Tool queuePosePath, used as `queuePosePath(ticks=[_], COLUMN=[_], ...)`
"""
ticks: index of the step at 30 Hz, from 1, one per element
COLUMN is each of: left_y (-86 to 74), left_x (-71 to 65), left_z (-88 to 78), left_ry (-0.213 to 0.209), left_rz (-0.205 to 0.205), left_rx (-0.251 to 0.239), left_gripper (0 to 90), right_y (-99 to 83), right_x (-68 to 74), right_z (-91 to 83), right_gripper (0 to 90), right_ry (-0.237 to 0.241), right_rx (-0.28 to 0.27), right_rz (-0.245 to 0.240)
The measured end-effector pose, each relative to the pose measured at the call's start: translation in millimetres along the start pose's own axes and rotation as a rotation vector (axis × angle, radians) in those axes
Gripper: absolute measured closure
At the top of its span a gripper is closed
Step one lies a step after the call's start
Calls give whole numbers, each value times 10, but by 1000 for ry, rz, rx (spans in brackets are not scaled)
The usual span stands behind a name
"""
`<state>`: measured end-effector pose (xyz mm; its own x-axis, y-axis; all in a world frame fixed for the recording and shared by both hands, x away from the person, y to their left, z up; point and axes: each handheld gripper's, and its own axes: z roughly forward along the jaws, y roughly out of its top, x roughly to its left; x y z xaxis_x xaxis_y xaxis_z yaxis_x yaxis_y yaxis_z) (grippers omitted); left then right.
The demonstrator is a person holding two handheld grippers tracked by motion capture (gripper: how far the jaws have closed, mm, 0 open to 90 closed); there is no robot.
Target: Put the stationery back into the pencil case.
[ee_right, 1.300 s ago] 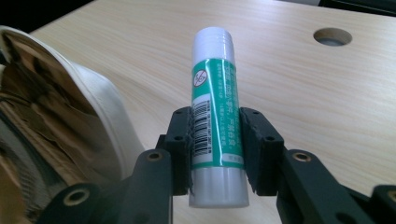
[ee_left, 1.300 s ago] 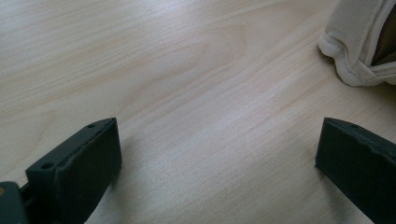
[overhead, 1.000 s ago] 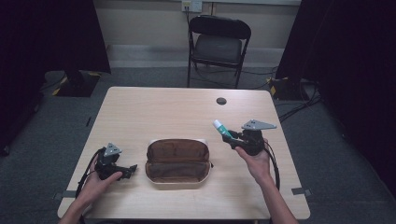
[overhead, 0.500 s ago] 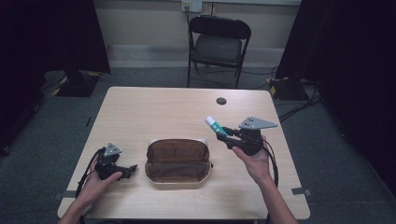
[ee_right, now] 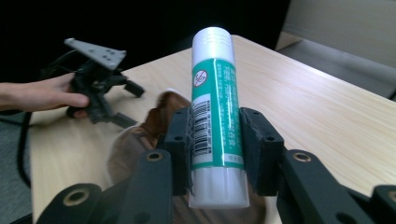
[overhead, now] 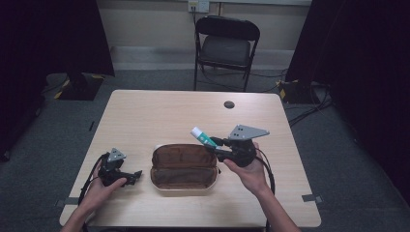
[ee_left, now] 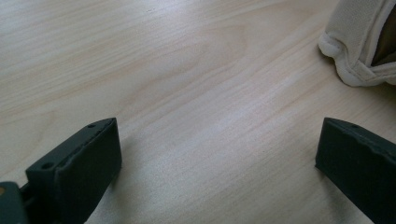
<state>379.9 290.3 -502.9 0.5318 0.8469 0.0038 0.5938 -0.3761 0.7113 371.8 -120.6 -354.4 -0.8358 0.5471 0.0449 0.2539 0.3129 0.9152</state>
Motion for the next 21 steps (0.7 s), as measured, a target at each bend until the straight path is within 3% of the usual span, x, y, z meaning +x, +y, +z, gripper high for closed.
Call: queuePosePath(ticks=[7,21], left_y=[0,0], left_x=[0,-1], left_z=[0,0], left_ry=[0,0], left_rz=[0,0], left_rx=[0,0], left_gripper=[0,0], right_y=[-8,-180], right_x=[116,371], right_z=[181,564], right_gripper=[662,662], right_ry=[68,140], right_rx=[28,140], right_rz=[-26,-74])
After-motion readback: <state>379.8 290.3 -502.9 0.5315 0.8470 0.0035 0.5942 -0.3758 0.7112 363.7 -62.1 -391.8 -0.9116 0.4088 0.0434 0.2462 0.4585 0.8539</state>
